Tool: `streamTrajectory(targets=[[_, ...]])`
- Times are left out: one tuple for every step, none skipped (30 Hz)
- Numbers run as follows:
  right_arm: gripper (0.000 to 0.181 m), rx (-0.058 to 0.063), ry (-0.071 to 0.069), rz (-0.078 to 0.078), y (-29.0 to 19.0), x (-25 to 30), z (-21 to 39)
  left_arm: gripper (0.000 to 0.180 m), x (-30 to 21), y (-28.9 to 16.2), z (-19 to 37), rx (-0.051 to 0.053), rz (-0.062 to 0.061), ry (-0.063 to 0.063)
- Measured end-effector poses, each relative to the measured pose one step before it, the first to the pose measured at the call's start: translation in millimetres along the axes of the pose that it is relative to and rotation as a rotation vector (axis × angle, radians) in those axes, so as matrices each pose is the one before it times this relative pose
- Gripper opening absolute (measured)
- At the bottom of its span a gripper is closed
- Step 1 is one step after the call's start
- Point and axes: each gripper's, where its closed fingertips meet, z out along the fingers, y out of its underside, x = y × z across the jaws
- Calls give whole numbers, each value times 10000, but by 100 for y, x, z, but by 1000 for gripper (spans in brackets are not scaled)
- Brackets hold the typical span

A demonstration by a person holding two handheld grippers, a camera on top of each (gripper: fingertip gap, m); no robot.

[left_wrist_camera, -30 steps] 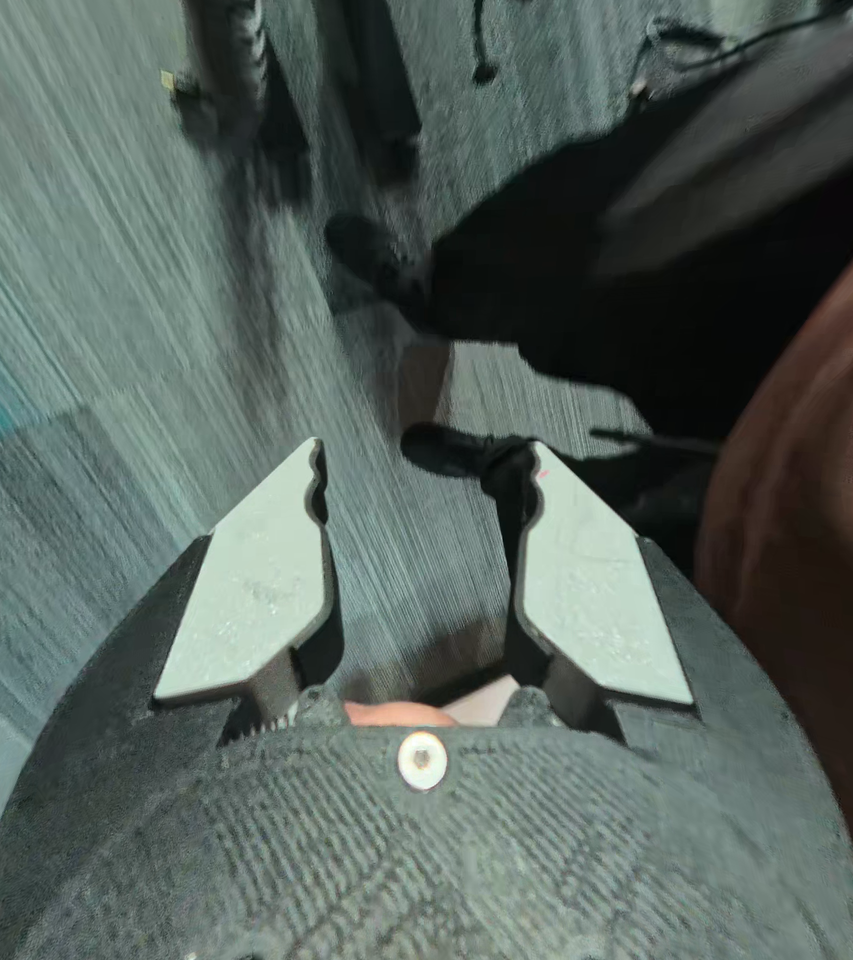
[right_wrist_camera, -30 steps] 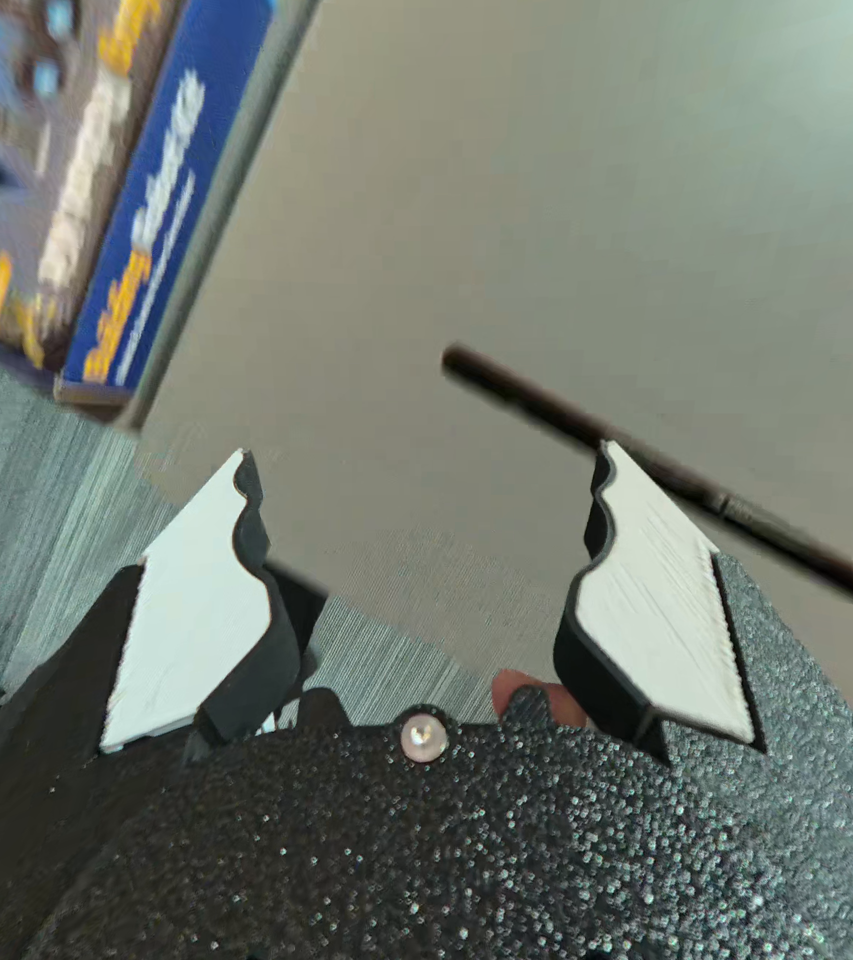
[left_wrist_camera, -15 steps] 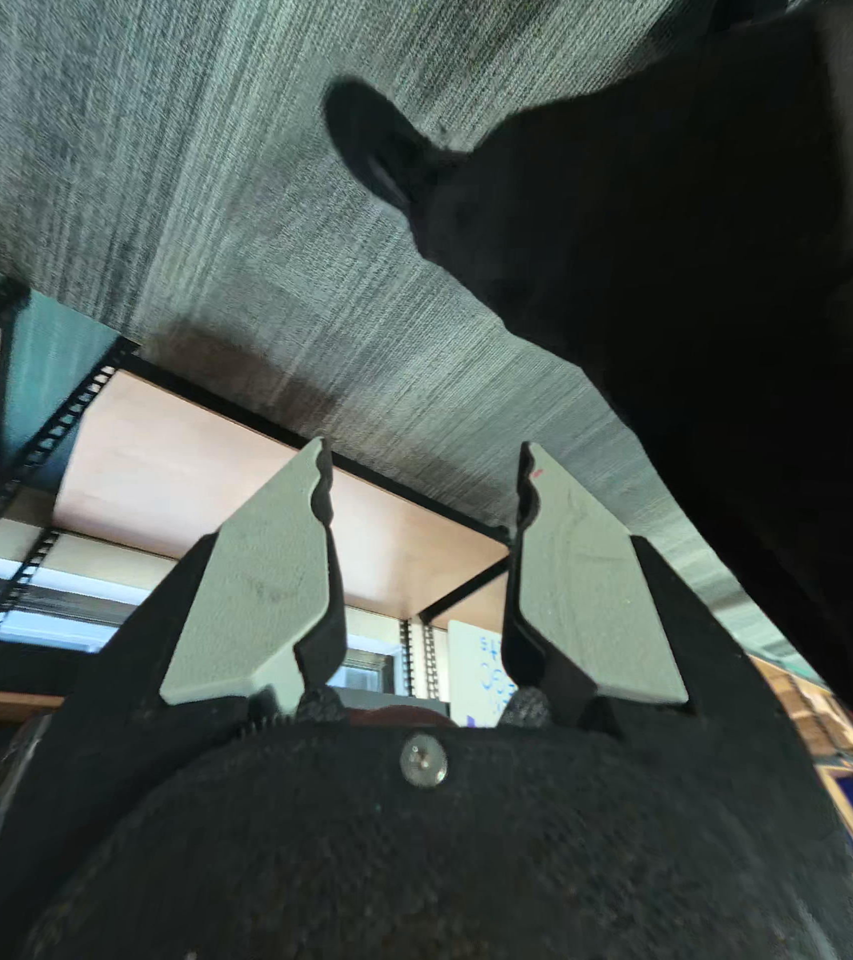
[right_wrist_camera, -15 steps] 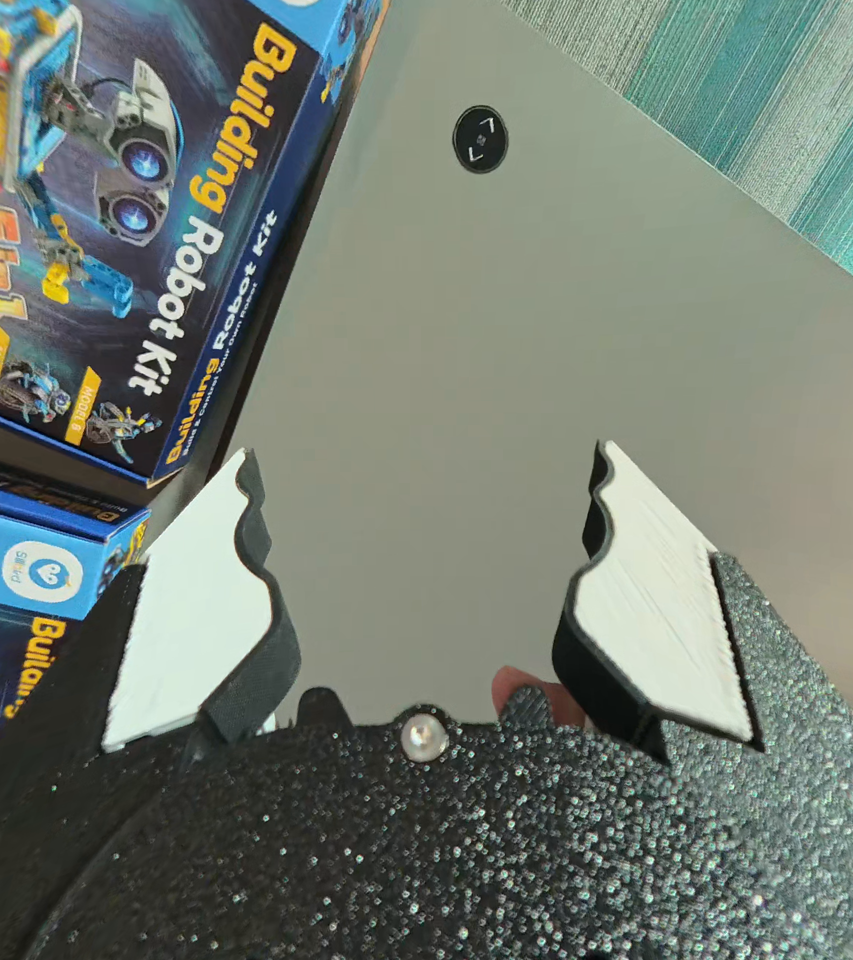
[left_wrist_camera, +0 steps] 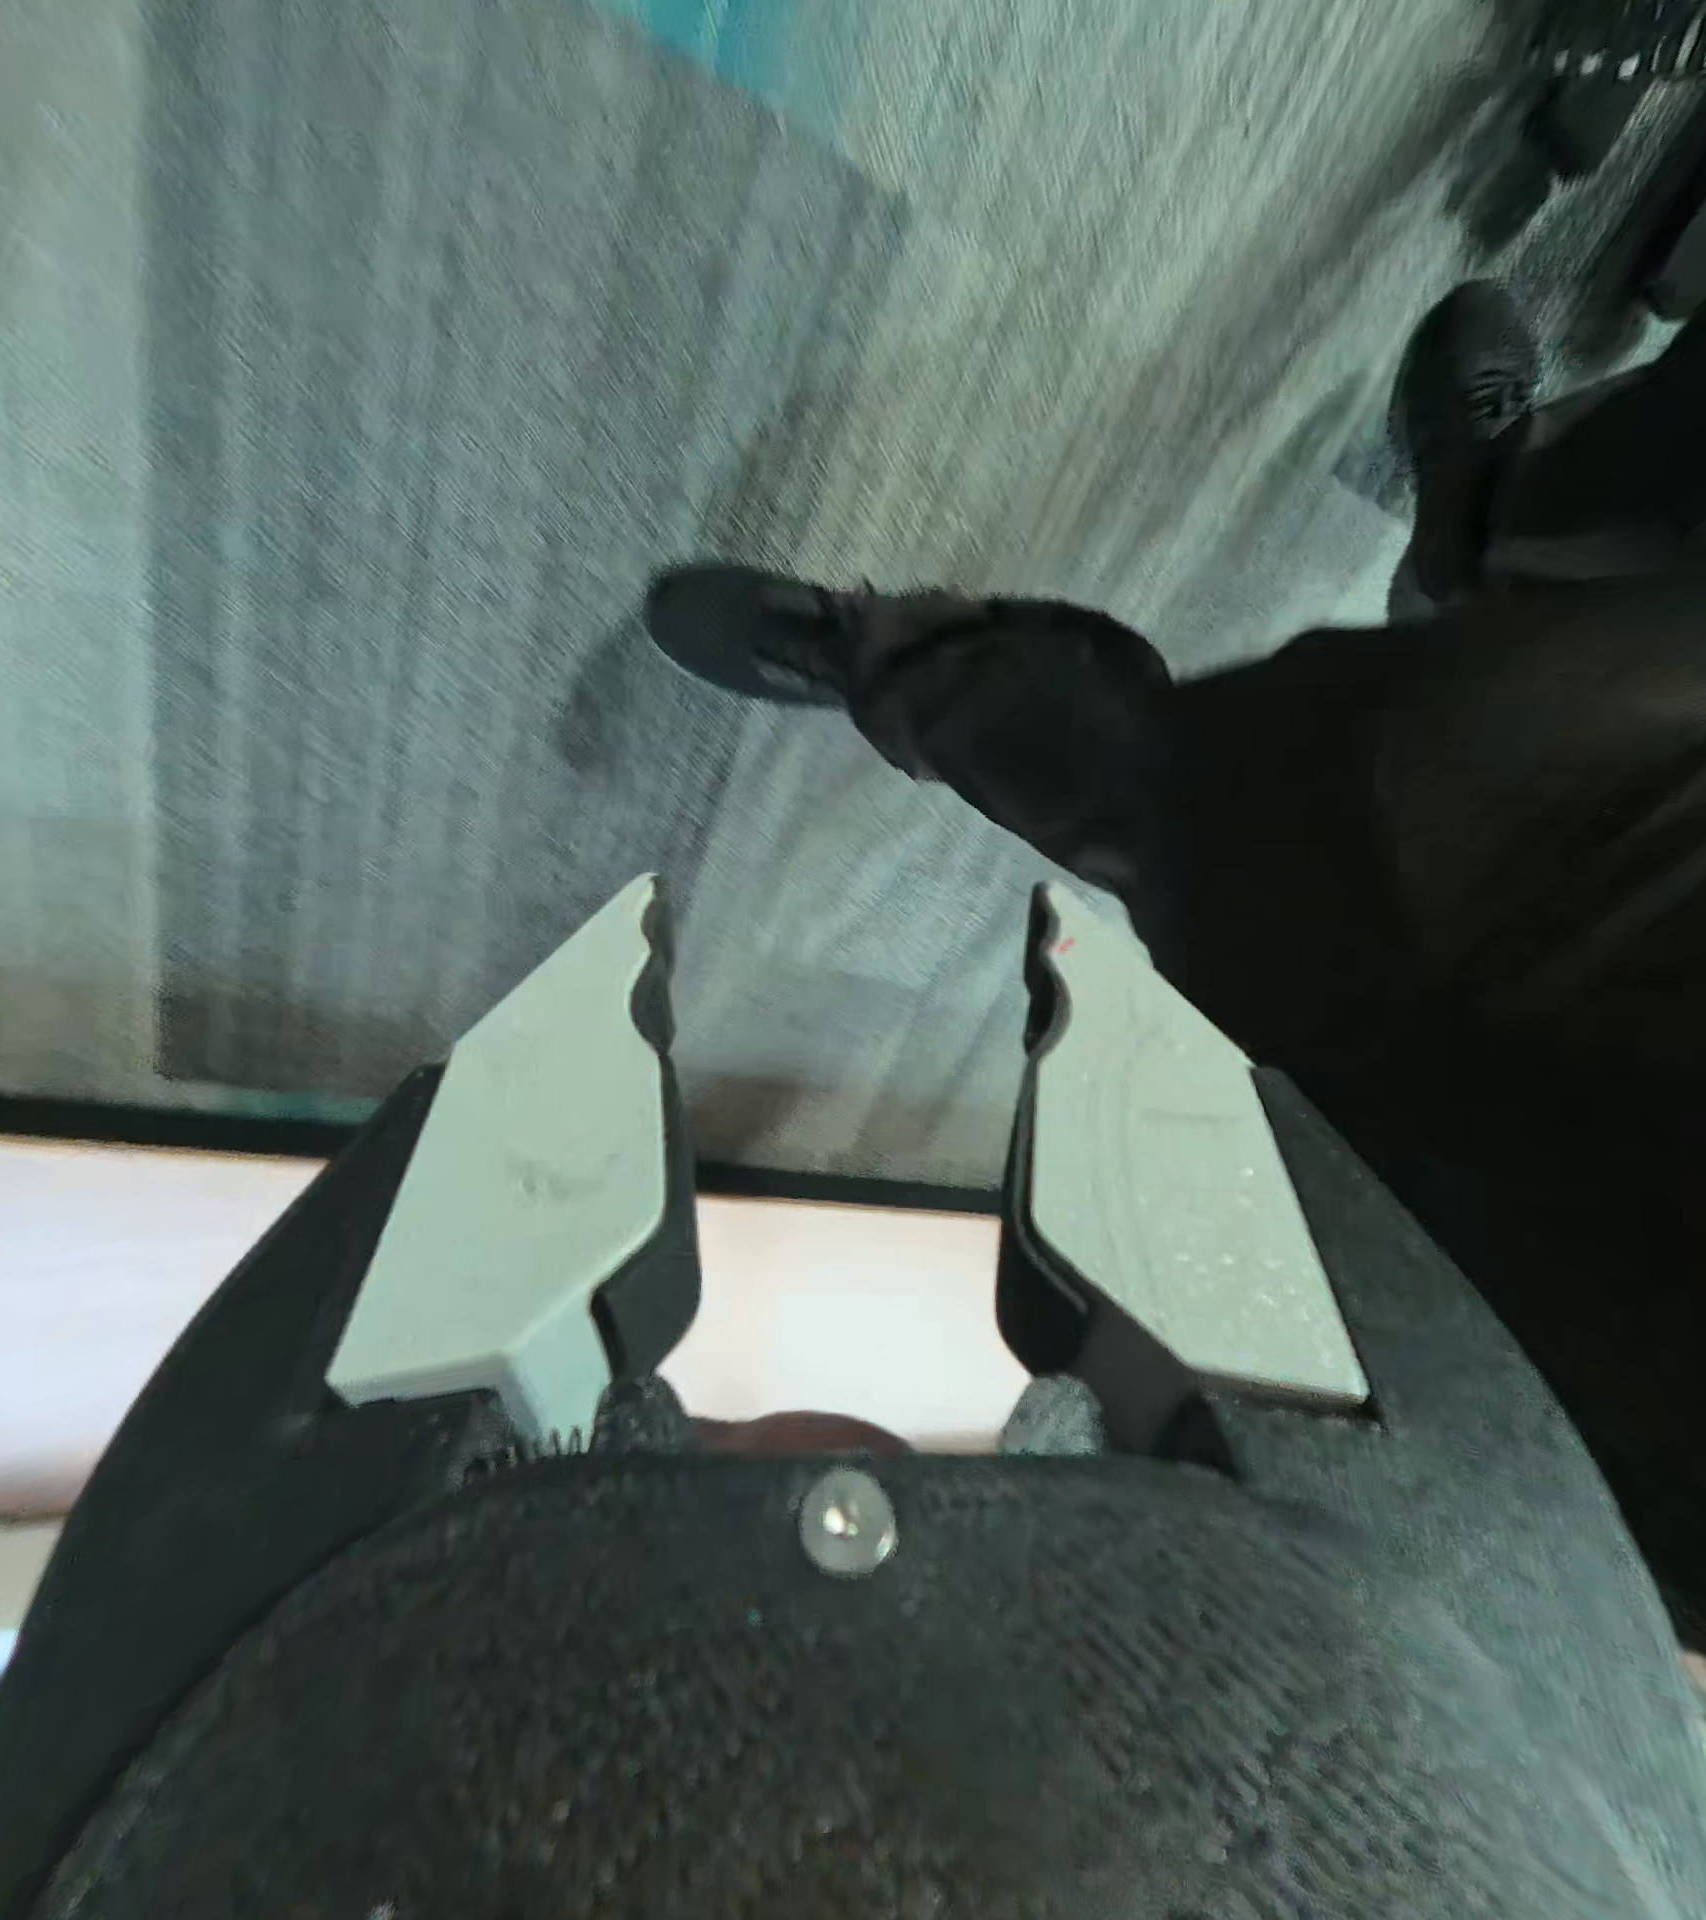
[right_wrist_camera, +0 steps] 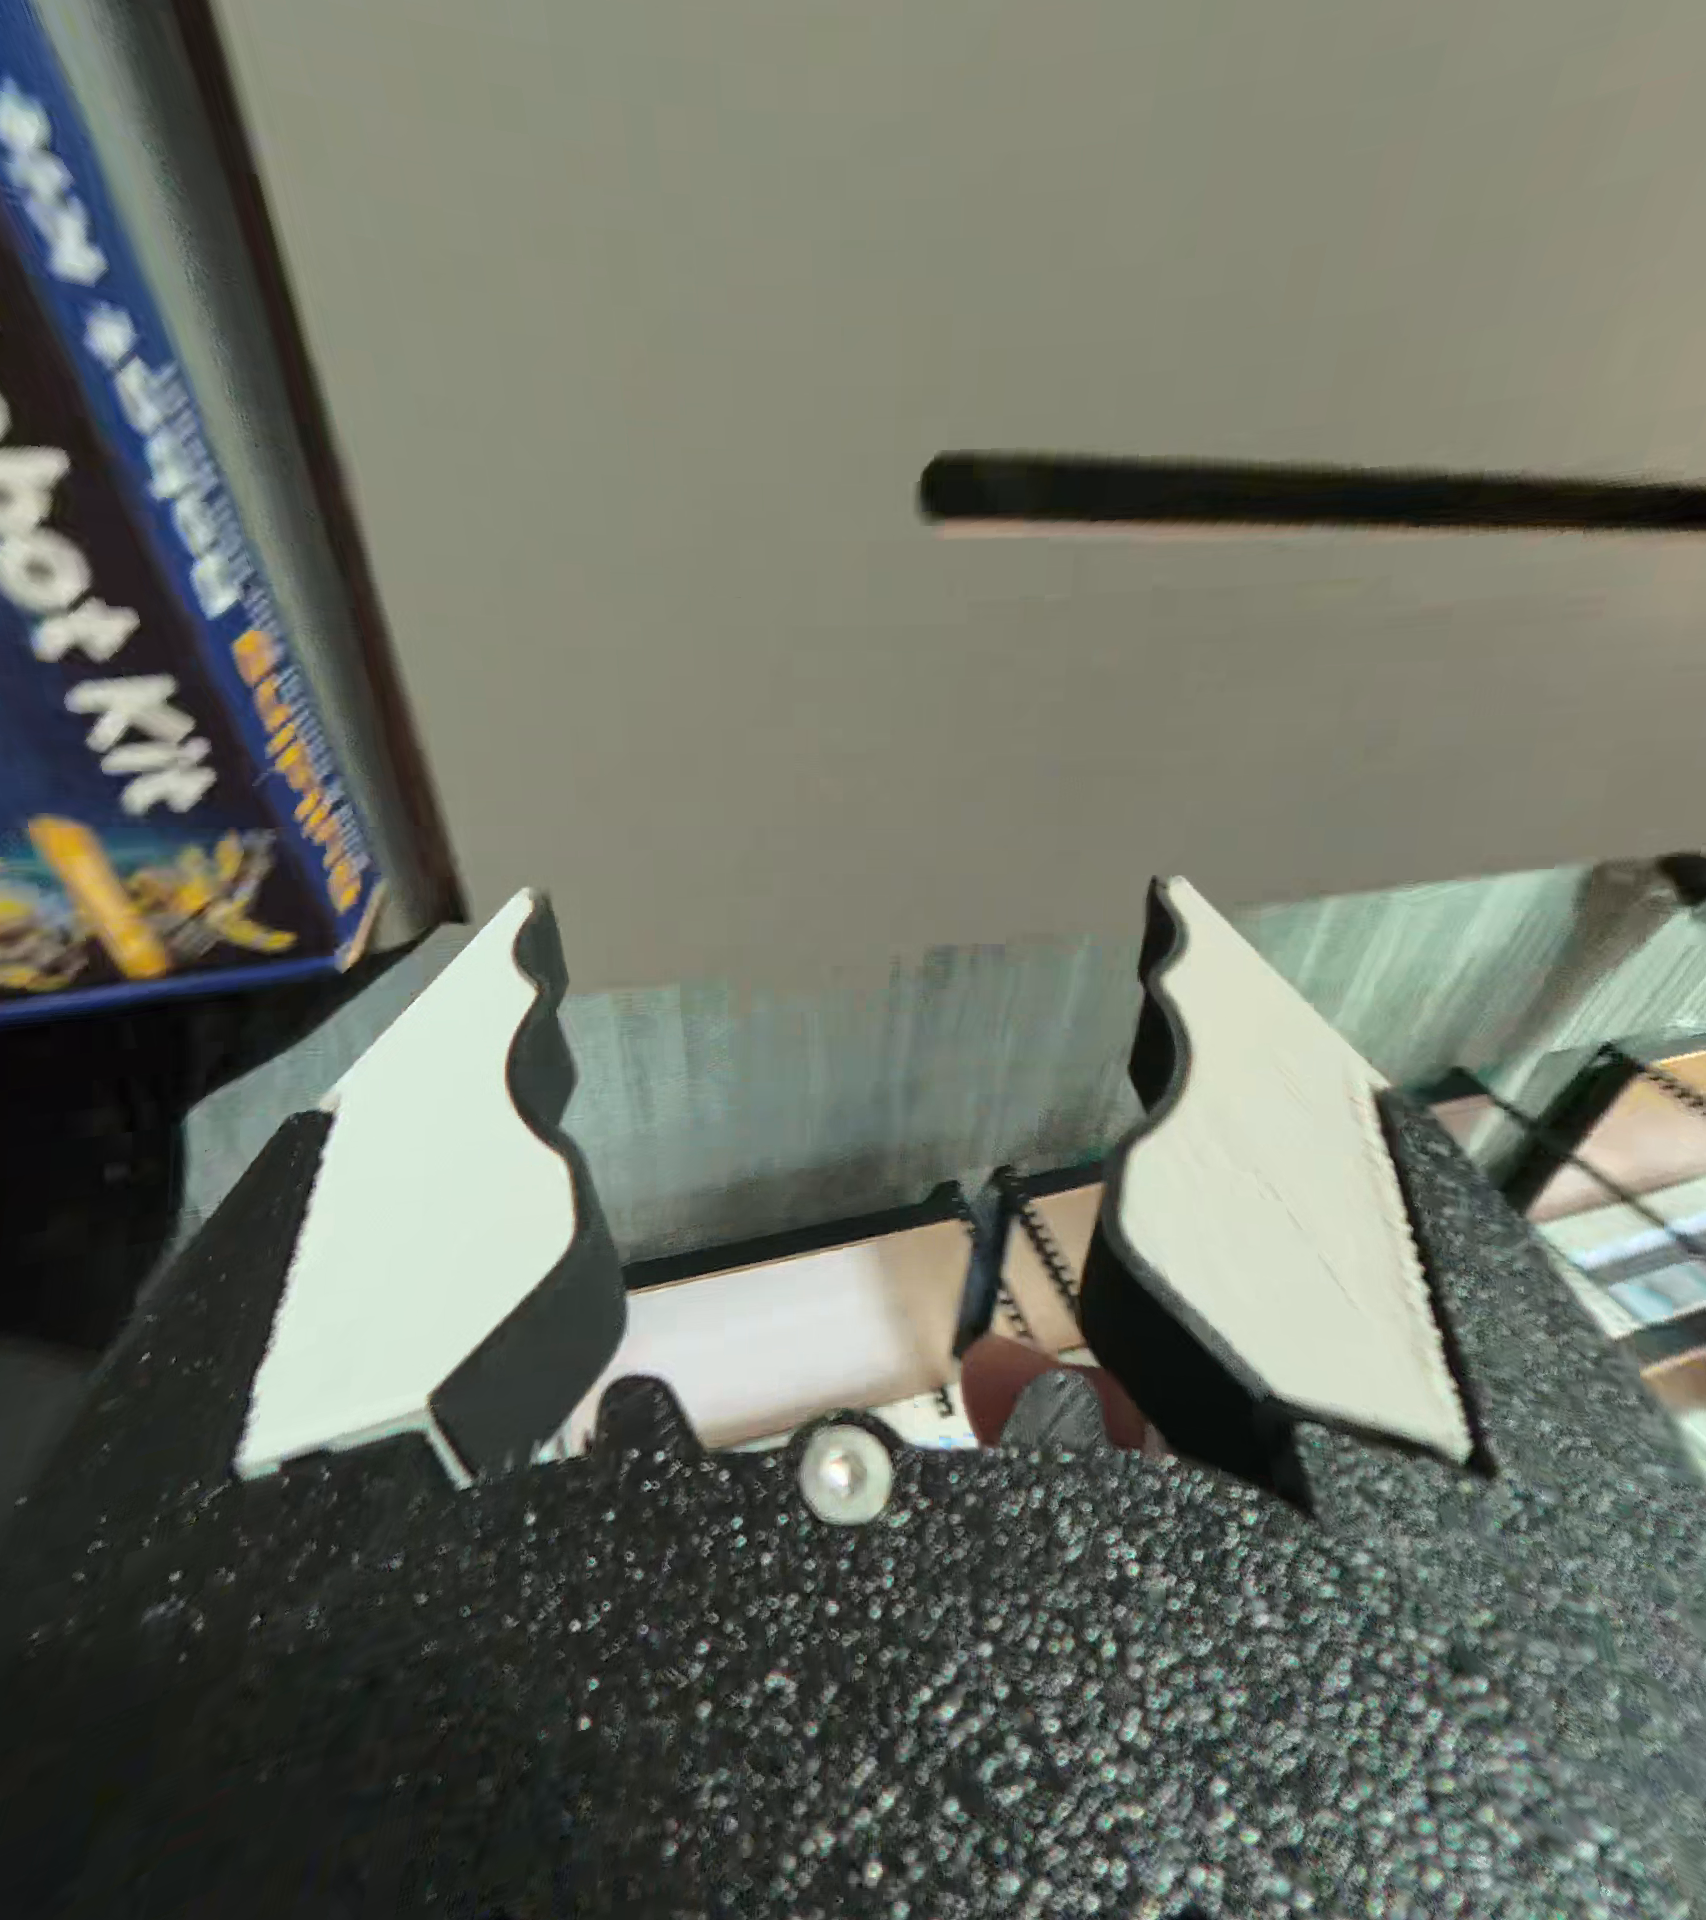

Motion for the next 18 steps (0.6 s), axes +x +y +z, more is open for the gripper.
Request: streamTrajectory(targets=[[93, 444, -209, 316, 1087, -2222, -1113, 67, -2457, -2004, -1310, 201, 435, -37], [80, 985, -309, 283, -369, -2848, -1762, 67, -2515, -2089, -1200, 174, 387, -65], [67, 1483, -314, -75, -1823, -3776, -2393, 67, -2374, -2353, -1174, 287, 362, 1], [54, 1528, -217, -673, -2771, -4726, -2449, 66, -2413, -2603, -1110, 314, 359, -26], [41, 1216, -317, -1103, -3364, -5631, -1854, 64, -2522, -2787, -983, 297, 350, -79], [26, 898, -499, -1206, -3877, -6197, -997, 61, -2525, -3032, -776, 322, 317, -79], [16, 685, -547, -1023, -4313, -6274, -172, 58, -2559, -3096, -659, 314, 299, -70], [8, 620, -582, -731, -4688, -6210, 457, 55, -2519, -3162, -523, 305, 286, -104], [2, 691, -635, -496, -5016, -6167, 959, 51, -2751, -3008, -377, 260, 212, -214], [3, 777, -667, -373, -5173, -6118, 1446, 48, -2669, -2833, -343, 168, 249, -253], [3, 867, -630, -396, -5228, -5992, 1958, 45, -3062, -2504, -406, 126, 352, -469], [2, 868, -538, -494, -5062, -5715, 2632, 40, -3518, -2040, -464, 137, 280, -735], [1, 771, -475, -540, -4737, -5352, 3347, 33, -3411, -1418, -328, 106, 125, -618], [1, 674, -487, -473, -4489, -5027, 3970, 29, -2969, -691, -191, 11, 5, -265], [1, 648, -563, -386, -4129, -4685, 4486, 30, -2769, 283, -97, -200, -10, -68], [3, 582, -469, -320, -3699, -4050, 4961, 30, -2917, 1213, -145, -330, -18, -157], [9, 462, -281, -224, -3096, -3232, 5183, 27, -2848, 2277, -76, -517, -117, -124], [12, 369, -263, -100, -2575, -2755, 5118, 21, -2485, 3415, 46, -794, -298, 56]])
